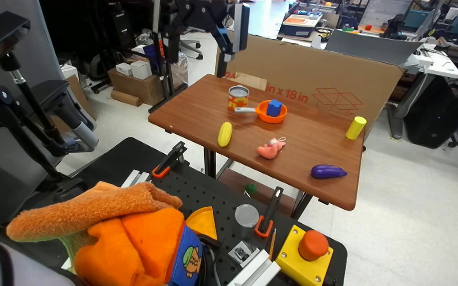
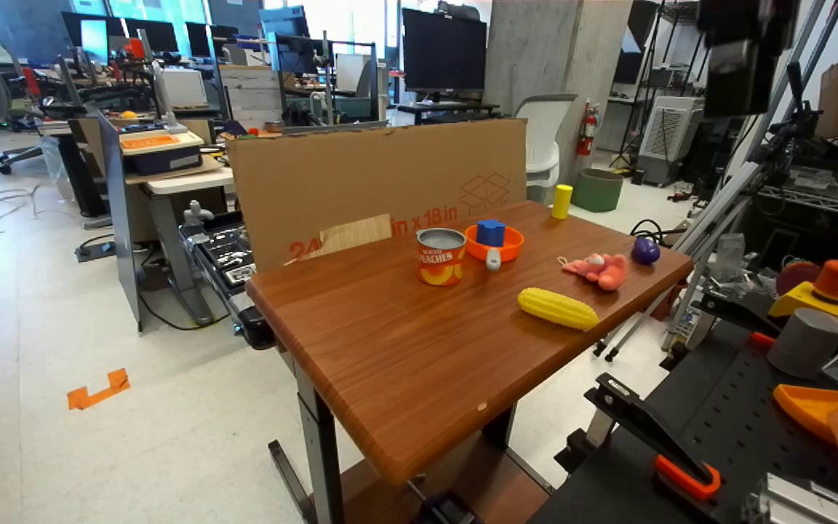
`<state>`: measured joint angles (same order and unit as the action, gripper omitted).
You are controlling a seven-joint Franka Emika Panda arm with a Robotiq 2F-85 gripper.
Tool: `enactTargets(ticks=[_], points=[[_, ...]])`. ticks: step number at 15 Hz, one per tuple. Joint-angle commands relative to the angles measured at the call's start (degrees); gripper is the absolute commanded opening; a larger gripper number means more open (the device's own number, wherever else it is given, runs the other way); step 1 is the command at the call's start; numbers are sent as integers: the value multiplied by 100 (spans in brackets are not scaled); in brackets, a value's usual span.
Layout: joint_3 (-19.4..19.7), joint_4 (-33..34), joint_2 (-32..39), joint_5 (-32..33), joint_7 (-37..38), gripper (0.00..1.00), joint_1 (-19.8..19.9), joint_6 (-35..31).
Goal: Move the cob of maize to the right
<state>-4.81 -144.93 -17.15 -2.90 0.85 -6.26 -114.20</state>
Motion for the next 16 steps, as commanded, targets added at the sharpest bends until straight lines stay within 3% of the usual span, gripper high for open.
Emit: enactTargets(ticks=[1,9,16], points=[[-1,-37,593,695,-293,100,158,-814],[147,188,2178,1438,-190,100,330,-2869],[202,482,3330,1333,-279,100,269,-3951]])
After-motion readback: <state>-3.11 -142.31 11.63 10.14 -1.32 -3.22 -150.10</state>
